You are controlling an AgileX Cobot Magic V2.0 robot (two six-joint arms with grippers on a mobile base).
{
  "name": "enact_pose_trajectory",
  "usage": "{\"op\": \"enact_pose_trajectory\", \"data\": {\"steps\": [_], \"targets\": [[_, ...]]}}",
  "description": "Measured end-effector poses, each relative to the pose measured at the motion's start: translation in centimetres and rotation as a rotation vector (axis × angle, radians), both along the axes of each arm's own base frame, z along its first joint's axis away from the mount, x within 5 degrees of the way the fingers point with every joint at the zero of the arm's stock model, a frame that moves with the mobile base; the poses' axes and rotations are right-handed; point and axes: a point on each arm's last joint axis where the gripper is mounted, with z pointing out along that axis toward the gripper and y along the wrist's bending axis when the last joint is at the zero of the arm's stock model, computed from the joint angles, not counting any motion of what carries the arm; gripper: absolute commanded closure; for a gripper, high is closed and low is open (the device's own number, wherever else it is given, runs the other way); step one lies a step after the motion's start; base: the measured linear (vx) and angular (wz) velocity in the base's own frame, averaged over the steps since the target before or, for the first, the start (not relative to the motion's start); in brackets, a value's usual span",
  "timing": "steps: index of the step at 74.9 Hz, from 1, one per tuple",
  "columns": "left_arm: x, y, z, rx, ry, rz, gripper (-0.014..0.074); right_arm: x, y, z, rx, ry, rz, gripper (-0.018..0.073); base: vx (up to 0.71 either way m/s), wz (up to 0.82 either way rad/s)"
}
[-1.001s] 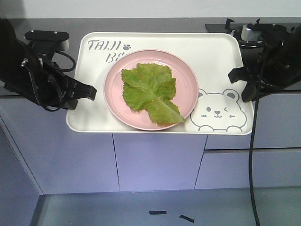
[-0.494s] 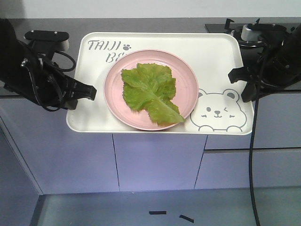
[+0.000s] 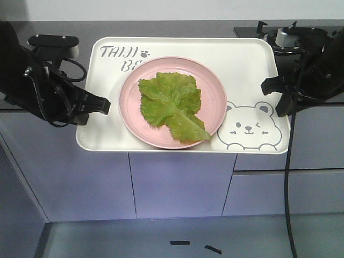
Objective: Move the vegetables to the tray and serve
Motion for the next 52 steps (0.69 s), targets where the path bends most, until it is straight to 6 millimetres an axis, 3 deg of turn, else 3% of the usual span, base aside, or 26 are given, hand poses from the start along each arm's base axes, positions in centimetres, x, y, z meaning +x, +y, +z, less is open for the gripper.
{"op": "enact_pose_trajectory", "data": {"steps": [52], "targets": [[0.0, 0.0, 0.0, 0.0, 0.0, 0.0, 0.0602, 0.0, 0.0, 0.0, 0.0, 0.0, 0.0, 0.0565, 0.0, 0.0]]}}
